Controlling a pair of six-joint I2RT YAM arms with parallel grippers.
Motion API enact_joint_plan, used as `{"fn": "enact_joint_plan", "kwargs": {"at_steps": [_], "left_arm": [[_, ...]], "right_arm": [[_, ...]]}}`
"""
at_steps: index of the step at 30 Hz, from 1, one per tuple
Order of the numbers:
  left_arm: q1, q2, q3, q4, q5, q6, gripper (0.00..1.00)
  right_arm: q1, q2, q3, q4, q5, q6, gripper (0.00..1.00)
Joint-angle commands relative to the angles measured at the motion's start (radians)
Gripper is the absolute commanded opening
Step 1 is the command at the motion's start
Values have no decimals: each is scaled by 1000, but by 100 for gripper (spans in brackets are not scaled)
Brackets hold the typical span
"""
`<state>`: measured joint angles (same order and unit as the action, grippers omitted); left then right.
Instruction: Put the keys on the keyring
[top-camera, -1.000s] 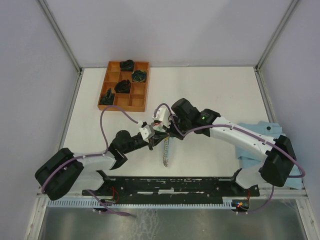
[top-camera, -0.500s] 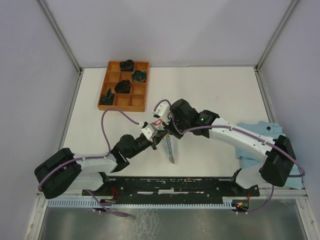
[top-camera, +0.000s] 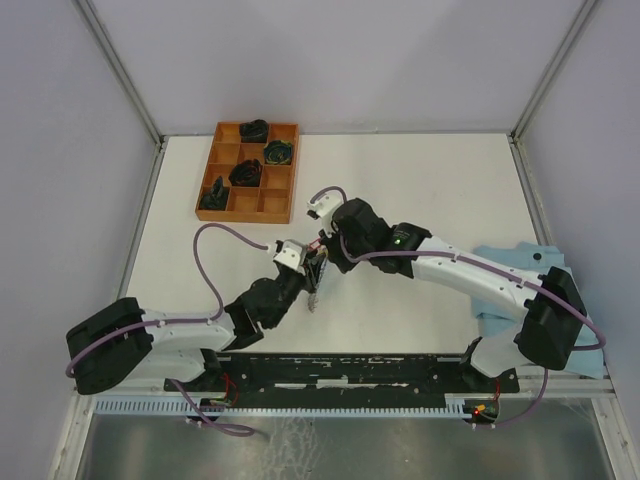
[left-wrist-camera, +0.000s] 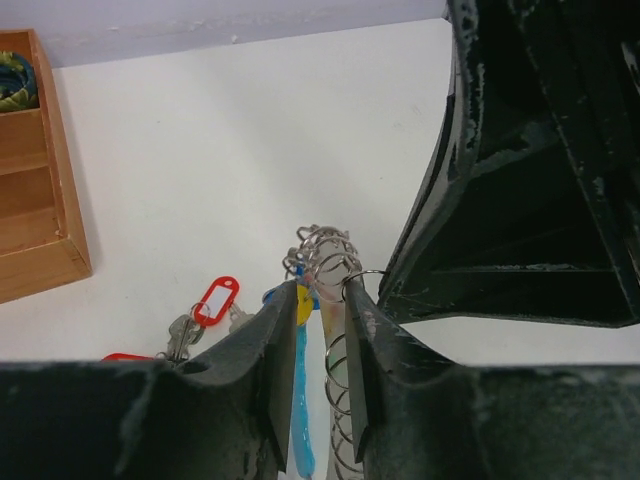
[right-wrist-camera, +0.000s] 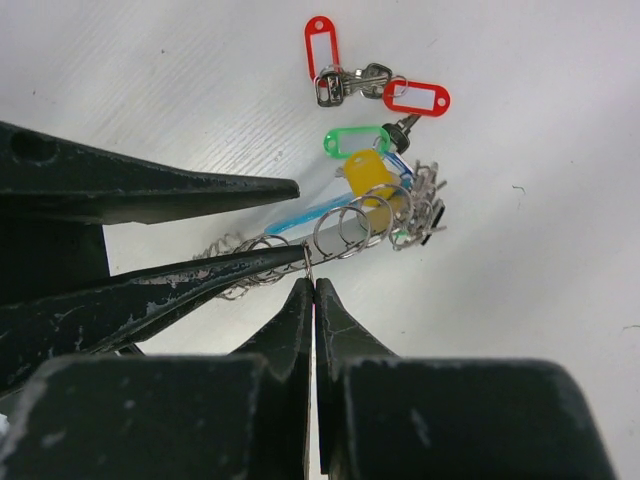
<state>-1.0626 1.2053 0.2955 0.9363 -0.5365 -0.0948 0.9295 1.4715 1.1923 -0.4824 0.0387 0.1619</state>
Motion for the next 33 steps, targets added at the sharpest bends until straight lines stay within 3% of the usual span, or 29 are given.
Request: {"fn": "enact_joint_plan", "kwargs": {"at_steps": [1, 13, 22, 33], "left_arm": [[17, -68, -17, -49, -106, -55, 34], [213, -216, -109, -53, 460, -23, 45], [314, -179, -74, -21, 784, 37, 46], [334, -93, -31, 39, 1017, 105, 46]], "right_arm": [[3, -25, 21, -28, 32, -9, 1], [1, -46, 51, -122, -10, -134, 1], [-1, -95, 35, -139, -88, -246, 1], [-8, -130, 10, -152, -189, -348, 1]]}}
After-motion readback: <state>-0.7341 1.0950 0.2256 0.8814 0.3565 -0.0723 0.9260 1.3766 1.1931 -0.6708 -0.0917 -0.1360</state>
